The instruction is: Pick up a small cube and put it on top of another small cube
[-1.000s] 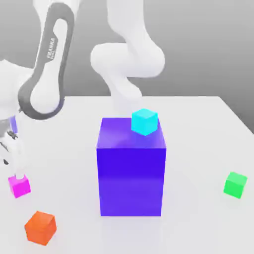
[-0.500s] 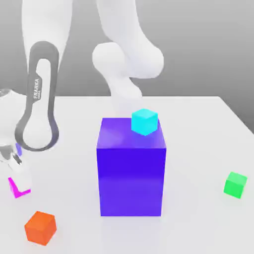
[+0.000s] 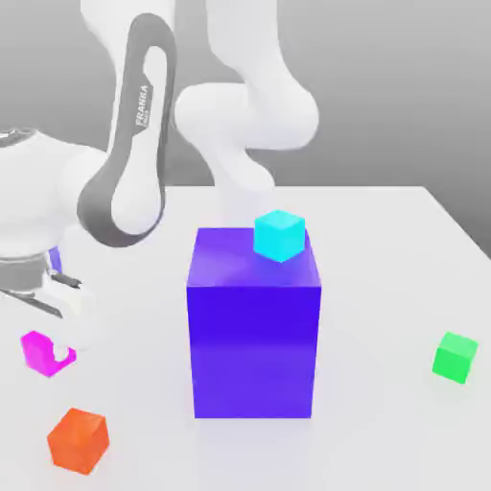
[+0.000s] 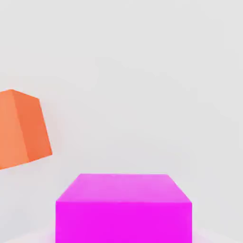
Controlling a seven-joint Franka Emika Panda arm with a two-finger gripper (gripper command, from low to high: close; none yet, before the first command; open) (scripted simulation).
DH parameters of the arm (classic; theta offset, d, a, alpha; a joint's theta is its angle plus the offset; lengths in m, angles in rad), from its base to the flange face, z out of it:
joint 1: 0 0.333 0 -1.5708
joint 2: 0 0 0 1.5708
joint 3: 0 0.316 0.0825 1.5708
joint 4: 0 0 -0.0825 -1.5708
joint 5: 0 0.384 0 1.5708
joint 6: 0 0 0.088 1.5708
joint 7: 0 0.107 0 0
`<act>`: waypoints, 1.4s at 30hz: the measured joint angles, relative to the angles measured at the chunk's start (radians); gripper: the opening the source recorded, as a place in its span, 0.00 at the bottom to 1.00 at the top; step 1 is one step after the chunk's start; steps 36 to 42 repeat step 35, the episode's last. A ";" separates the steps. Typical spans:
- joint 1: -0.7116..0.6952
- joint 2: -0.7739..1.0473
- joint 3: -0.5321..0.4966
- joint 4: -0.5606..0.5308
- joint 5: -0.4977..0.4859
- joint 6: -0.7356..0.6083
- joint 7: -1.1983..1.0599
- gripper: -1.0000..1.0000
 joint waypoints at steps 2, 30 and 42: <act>0.047 -0.020 0.055 -0.001 -0.021 -0.002 -0.053 0.00; 0.954 0.001 0.386 -0.022 -0.236 -0.012 -0.797 0.00; 0.958 0.061 0.377 -0.019 -0.249 0.045 -0.789 1.00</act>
